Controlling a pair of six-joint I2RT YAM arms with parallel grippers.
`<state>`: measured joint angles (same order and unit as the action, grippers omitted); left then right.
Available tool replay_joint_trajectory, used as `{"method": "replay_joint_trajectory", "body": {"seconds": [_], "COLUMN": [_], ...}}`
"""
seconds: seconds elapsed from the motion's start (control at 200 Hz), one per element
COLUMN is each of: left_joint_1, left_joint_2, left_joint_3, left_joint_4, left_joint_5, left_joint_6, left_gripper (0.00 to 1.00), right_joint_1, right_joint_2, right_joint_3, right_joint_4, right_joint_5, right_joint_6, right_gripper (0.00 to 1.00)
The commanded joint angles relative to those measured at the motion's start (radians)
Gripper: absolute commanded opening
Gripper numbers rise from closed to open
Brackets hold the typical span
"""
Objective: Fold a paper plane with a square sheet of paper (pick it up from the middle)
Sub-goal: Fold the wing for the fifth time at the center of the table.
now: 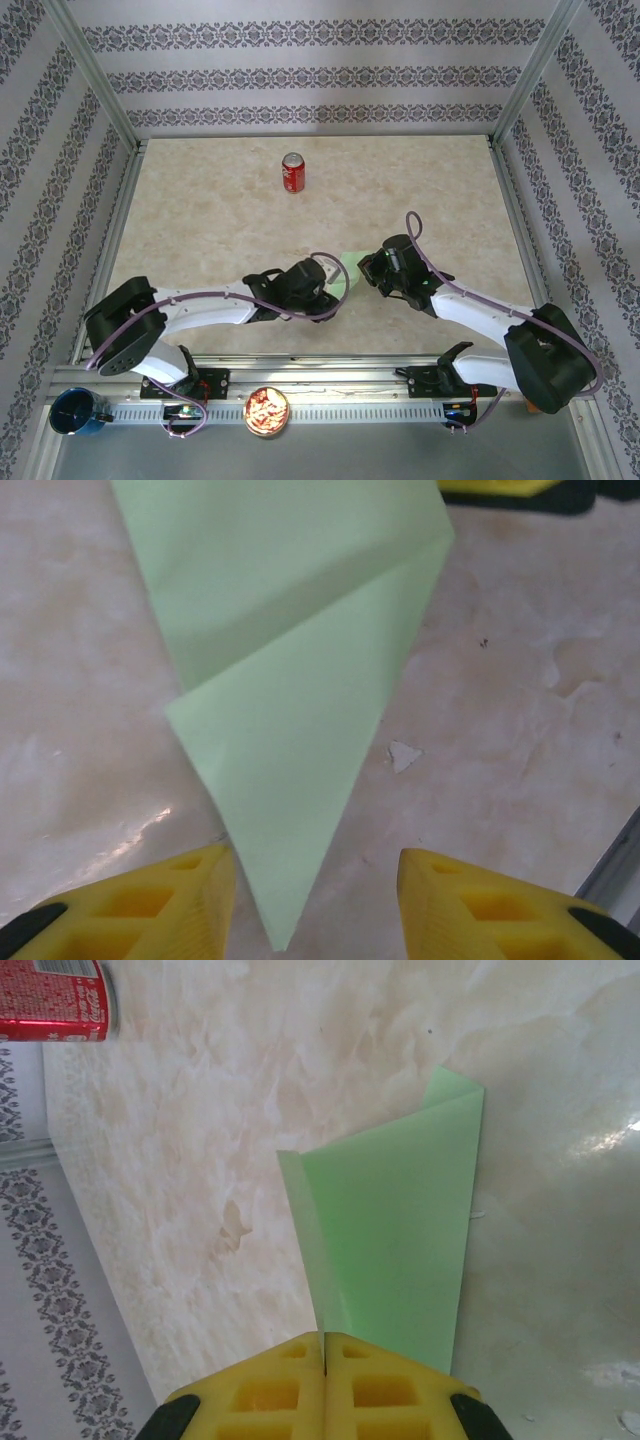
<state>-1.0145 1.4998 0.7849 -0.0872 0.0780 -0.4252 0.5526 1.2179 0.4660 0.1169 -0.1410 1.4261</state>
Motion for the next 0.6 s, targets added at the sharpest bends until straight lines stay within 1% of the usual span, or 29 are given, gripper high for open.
{"method": "replay_joint_trajectory", "body": {"seconds": [0.0,0.11,0.38,0.595], "left_joint_1": [-0.041,-0.057,-0.082,-0.097], "left_joint_2": [0.031,0.073,0.149,0.2], "left_joint_3": [0.038,0.058,0.115,0.155], "left_joint_4": [-0.012,-0.016,-0.043,-0.08], "left_joint_5": [-0.059,-0.082,-0.193,-0.275], "left_joint_6": [0.065,0.071,0.115,0.137], "left_gripper": [0.47,0.47,0.47,0.44], "right_joint_1": [0.007,0.008,0.006,0.003], "right_joint_2": [-0.014,-0.009,-0.006,-0.009], "right_joint_3": [-0.026,-0.031,-0.032,-0.039], "right_joint_4": [0.029,0.04,0.049,0.058], "right_joint_5": [0.031,0.024,0.02,0.014], "right_joint_6": [0.031,0.037,0.037,0.041], "right_gripper": [0.0,0.0,0.0,0.0]}}
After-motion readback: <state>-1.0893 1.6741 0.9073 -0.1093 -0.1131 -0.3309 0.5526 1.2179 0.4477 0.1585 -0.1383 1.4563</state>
